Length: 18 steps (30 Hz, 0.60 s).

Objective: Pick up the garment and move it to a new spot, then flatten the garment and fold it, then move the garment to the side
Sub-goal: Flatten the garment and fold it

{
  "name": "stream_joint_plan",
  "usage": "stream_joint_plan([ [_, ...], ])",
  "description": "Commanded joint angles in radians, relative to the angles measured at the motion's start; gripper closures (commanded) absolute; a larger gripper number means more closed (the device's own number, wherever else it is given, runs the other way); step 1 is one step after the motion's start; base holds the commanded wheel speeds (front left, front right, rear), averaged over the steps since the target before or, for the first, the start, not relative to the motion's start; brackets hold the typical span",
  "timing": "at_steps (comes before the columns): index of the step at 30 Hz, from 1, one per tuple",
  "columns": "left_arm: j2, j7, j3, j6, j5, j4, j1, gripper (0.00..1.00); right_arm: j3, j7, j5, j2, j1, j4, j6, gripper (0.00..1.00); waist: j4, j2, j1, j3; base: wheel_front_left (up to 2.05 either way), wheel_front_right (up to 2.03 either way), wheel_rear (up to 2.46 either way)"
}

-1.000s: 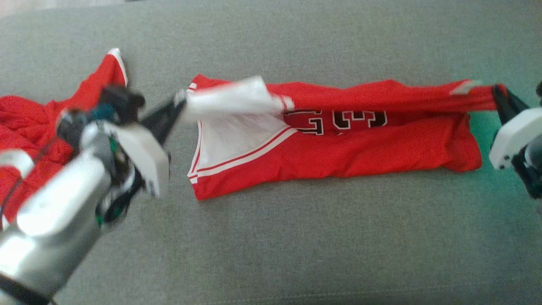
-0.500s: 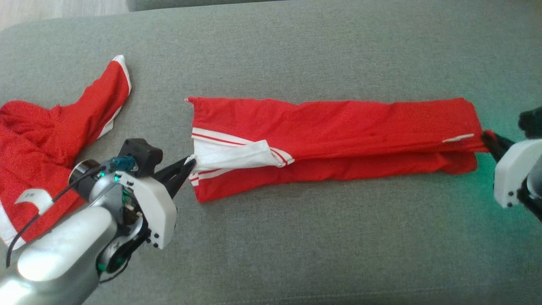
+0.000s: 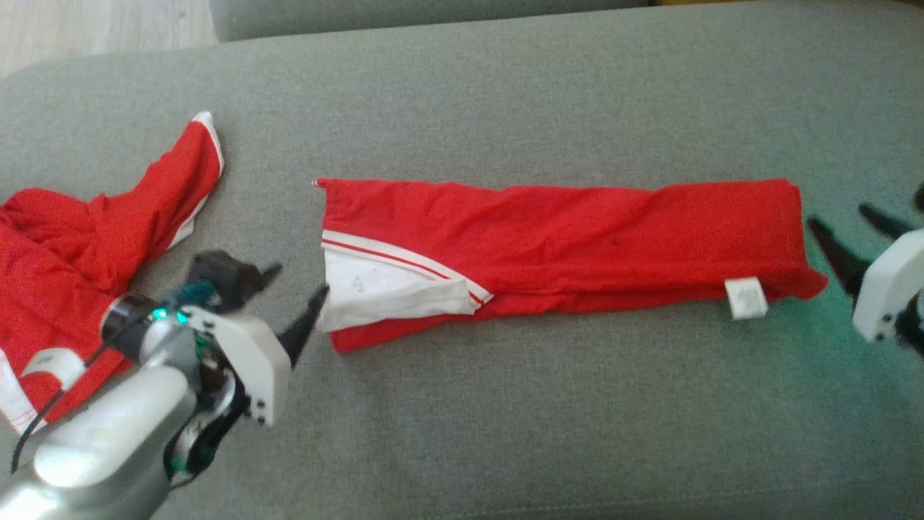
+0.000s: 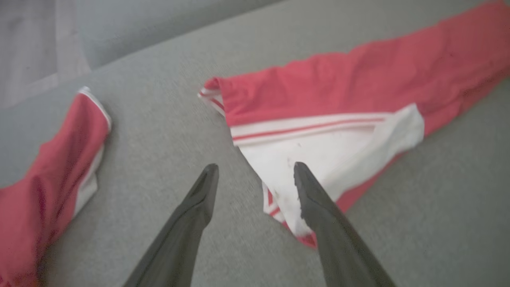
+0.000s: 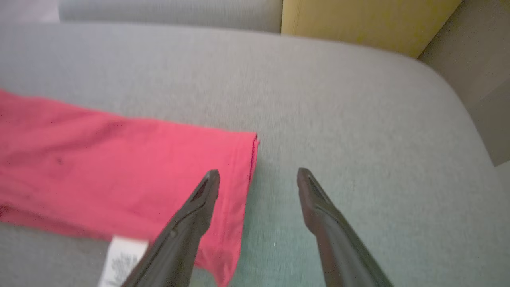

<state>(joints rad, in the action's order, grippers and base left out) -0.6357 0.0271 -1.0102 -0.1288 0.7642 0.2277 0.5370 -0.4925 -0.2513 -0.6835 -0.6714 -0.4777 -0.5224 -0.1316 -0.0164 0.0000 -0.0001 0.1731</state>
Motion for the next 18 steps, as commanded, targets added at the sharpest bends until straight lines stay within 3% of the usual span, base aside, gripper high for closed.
stream_joint_plan([
  [1, -0.019, -0.042, 0.08, -0.024, 0.012, -0.016, 0.036, 0.0, 0.036, 0.033, -0.016, -0.012, 0.005, 0.039, 0.001, 0.0, 0.001, 0.0, 0.0001, -0.014, 0.0, 0.0, 0.0],
  [6, 0.045, -0.215, 0.206, -0.101, 0.074, -0.007, 0.02, 0.0, 0.171, 0.137, 0.015, 0.069, 0.025, 0.075, 0.001, 0.0, 0.002, 0.0, 0.0001, -0.049, 0.0, 0.0, 0.0],
  [10, 0.117, -0.283, 0.327, -0.125, 0.115, -0.023, -0.015, 0.0, 0.27, 0.222, 0.075, 0.164, 0.059, 0.107, 0.001, 0.0, 0.003, 0.0, 0.0001, -0.076, 0.0, 0.0, 0.0],
  [13, 0.193, -0.288, 0.479, -0.129, 0.08, -0.076, -0.067, 0.0, 0.346, 0.287, 0.123, 0.247, 0.095, 0.14, 0.001, 0.0, 0.003, 0.0, 0.0001, -0.094, 0.0, 0.0, 0.0],
  [18, 0.347, -0.289, 0.69, -0.07, -0.067, -0.149, -0.22, 0.0, 0.418, 0.37, 0.238, 0.368, 0.178, 0.204, 0.001, 0.0, 0.005, 0.0, 0.0001, -0.118, 0.0, 0.0, 0.0],
])
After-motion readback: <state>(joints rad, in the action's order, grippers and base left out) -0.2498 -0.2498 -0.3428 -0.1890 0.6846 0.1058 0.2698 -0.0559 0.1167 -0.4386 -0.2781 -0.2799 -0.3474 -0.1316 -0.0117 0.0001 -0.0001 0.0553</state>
